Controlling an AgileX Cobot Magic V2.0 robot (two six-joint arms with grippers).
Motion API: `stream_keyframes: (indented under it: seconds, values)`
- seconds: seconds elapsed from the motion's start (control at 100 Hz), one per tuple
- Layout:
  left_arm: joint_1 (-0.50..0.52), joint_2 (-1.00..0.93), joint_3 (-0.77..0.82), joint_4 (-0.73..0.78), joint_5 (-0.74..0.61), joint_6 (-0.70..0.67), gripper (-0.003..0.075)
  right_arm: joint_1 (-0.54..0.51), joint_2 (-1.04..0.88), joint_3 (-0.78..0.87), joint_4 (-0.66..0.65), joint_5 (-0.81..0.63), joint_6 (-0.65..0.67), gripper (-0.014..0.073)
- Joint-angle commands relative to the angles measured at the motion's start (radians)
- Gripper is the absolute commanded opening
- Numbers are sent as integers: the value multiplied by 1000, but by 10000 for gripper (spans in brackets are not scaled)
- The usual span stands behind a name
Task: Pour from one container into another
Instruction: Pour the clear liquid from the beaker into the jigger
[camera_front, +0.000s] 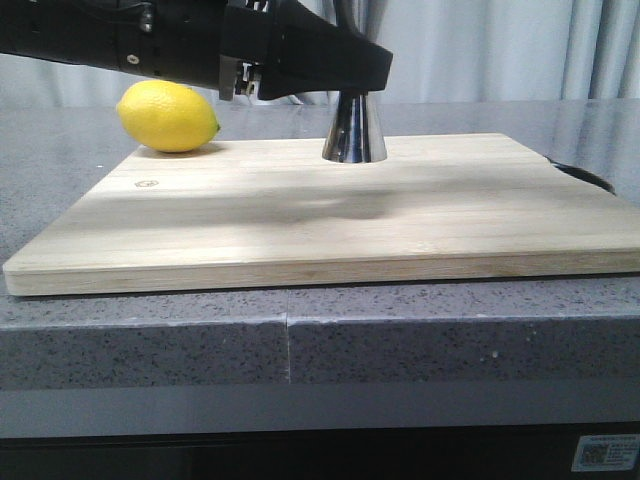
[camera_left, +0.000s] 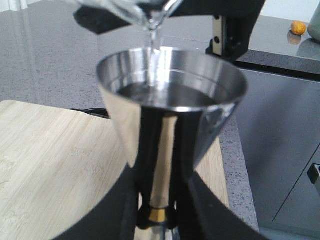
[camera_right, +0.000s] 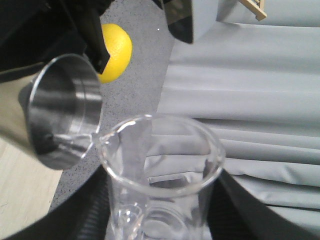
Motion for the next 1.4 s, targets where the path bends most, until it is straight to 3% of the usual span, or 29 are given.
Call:
stream_keyframes:
  seconds: [0.0, 1.39]
  values:
    - [-8, -45, -30, -67, 71, -10, -19, 1, -41, -34, -3, 26, -14, 195]
    - [-8, -45, -30, -67, 71, -10, -19, 1, -41, -34, -3, 30, -75, 195]
